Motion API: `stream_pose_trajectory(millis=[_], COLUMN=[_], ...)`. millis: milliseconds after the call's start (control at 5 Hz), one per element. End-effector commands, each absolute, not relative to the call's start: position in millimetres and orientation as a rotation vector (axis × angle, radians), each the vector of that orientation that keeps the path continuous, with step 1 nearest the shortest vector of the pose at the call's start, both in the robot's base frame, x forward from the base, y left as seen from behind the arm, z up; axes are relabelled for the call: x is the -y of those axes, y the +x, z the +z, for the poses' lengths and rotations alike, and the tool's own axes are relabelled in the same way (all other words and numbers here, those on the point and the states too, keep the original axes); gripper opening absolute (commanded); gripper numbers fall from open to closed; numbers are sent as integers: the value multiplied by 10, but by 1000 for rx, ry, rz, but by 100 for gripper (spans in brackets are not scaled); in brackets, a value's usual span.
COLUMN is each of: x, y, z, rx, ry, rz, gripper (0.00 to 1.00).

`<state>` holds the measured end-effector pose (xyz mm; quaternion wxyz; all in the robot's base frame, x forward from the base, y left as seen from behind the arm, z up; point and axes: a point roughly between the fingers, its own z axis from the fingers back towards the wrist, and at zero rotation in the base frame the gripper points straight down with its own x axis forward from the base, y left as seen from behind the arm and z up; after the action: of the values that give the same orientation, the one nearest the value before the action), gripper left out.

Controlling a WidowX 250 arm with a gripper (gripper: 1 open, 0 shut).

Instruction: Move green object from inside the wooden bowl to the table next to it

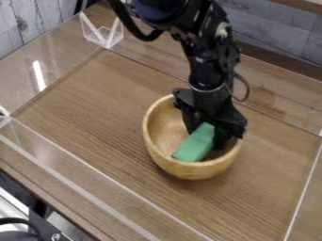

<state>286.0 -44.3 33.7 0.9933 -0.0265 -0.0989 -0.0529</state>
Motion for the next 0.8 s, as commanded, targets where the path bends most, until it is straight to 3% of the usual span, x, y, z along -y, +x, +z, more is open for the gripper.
stream_pose_trajectory(millis=[0,600], x=[433,246], y=[2976,2998], z=[553,780], rx=[265,264], ry=[-66,-75], rz=[-140,-140], gripper=[0,0])
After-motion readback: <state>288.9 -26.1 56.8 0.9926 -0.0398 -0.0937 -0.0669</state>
